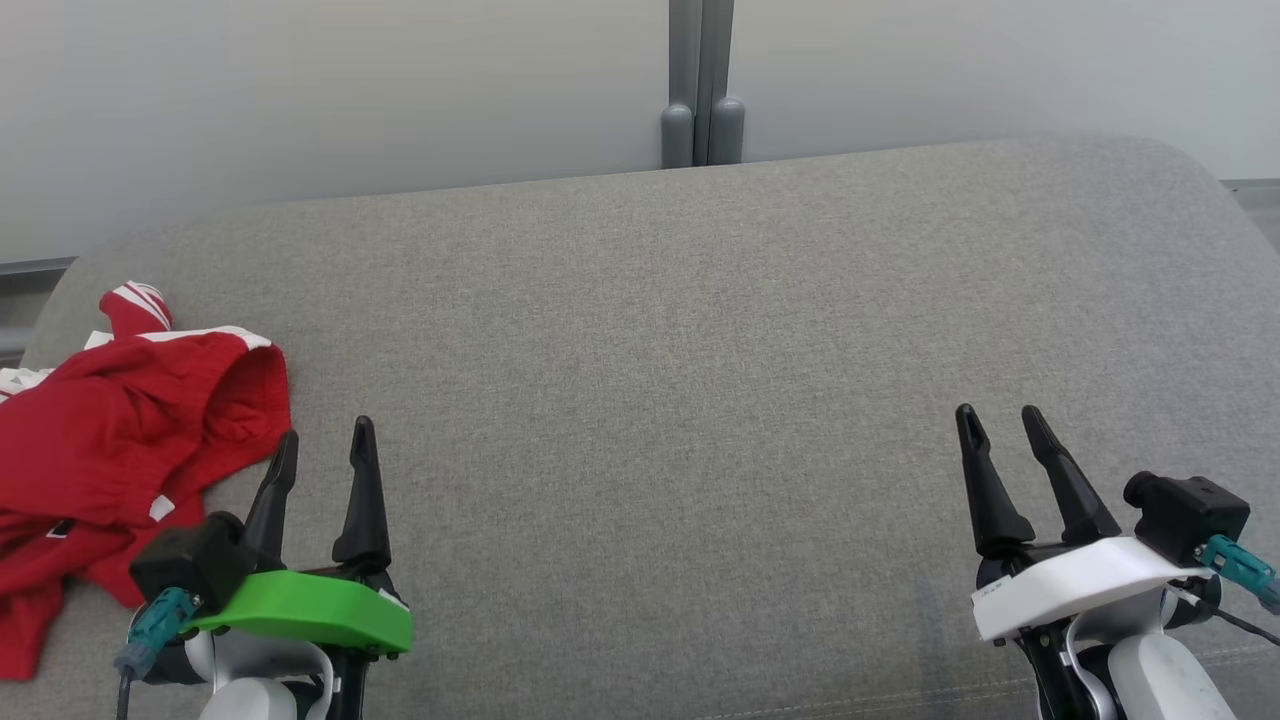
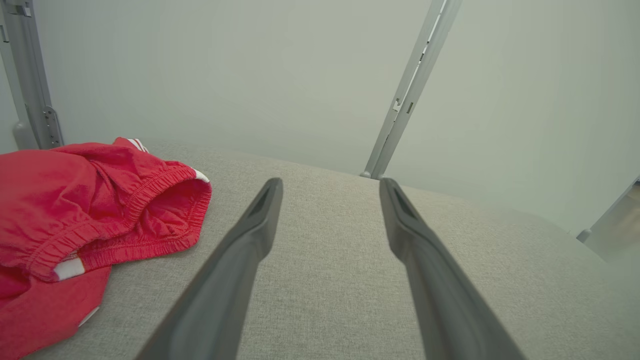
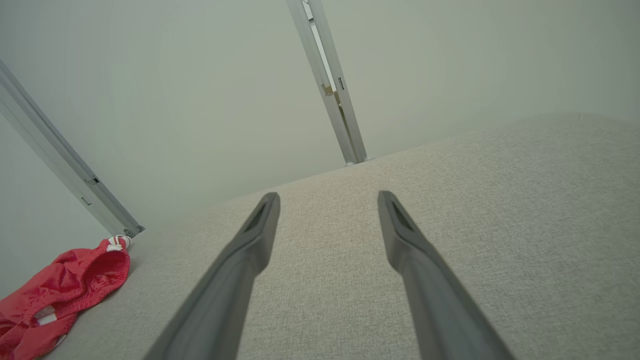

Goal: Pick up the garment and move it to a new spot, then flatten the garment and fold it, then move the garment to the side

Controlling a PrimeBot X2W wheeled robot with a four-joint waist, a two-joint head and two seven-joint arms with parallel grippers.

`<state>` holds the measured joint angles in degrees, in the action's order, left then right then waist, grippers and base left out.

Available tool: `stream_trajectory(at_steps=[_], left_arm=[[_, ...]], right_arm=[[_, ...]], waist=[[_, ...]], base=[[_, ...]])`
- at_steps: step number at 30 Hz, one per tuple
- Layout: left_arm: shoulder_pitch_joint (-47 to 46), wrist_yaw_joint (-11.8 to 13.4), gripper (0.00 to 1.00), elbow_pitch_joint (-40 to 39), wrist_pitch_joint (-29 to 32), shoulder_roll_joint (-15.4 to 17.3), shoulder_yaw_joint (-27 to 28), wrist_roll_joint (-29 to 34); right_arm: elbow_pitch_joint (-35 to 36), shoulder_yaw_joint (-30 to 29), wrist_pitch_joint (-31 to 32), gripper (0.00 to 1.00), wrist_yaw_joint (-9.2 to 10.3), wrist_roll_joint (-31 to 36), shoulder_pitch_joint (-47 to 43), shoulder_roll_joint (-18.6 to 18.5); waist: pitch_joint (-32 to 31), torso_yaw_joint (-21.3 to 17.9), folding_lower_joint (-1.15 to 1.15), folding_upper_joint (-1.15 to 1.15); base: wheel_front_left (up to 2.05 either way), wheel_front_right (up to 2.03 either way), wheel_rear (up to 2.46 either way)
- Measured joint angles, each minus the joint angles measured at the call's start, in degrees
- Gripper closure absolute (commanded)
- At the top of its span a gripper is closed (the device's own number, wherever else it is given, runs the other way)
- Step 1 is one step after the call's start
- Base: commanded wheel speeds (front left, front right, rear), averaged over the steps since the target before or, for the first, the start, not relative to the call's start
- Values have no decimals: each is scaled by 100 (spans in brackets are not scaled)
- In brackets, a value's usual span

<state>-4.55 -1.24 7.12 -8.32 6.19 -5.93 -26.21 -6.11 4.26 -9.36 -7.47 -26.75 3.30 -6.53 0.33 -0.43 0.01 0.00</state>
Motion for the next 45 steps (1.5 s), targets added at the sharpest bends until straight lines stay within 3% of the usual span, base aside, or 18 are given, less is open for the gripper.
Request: stream_trajectory(at_steps=[23, 45], left_arm=[[12, 160, 0, 374, -312, 0, -169, 915], [-24, 363, 0, 636, -471, -52, -155, 1350]], right_arm=[[-417, 41, -267, 0, -1, 730, 173, 27], [-751, 111, -487, 0, -1, 1405, 344, 53]], waist=[[16, 12, 0, 0], [11, 46, -1, 0]], base=[[0, 0, 0], [0, 0, 0]])
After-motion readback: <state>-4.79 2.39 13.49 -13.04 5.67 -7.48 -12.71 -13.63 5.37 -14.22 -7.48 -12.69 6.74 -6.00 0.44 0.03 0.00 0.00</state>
